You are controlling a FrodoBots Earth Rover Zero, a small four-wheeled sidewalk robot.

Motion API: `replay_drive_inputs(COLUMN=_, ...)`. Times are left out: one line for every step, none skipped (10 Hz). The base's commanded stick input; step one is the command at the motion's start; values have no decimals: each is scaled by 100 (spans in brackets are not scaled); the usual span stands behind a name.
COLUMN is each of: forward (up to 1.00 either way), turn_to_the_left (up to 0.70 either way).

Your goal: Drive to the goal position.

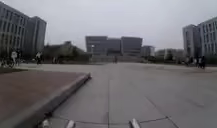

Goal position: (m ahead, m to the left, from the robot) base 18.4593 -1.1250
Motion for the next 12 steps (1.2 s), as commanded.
replay_drive_inputs(forward=70, turn_to_the_left=-2)
replay_drive_inputs(forward=70, turn_to_the_left=-2)
replay_drive_inputs(forward=70, turn_to_the_left=-2)
replay_drive_inputs(forward=70, turn_to_the_left=-10)
replay_drive_inputs(forward=70, turn_to_the_left=-29)
replay_drive_inputs(forward=70, turn_to_the_left=-35)
replay_drive_inputs(forward=70, turn_to_the_left=-33)
replay_drive_inputs(forward=70, turn_to_the_left=-27)
replay_drive_inputs(forward=70, turn_to_the_left=-22)
replay_drive_inputs(forward=70, turn_to_the_left=-17)
replay_drive_inputs(forward=70, turn_to_the_left=-11)
replay_drive_inputs(forward=70, turn_to_the_left=-6)
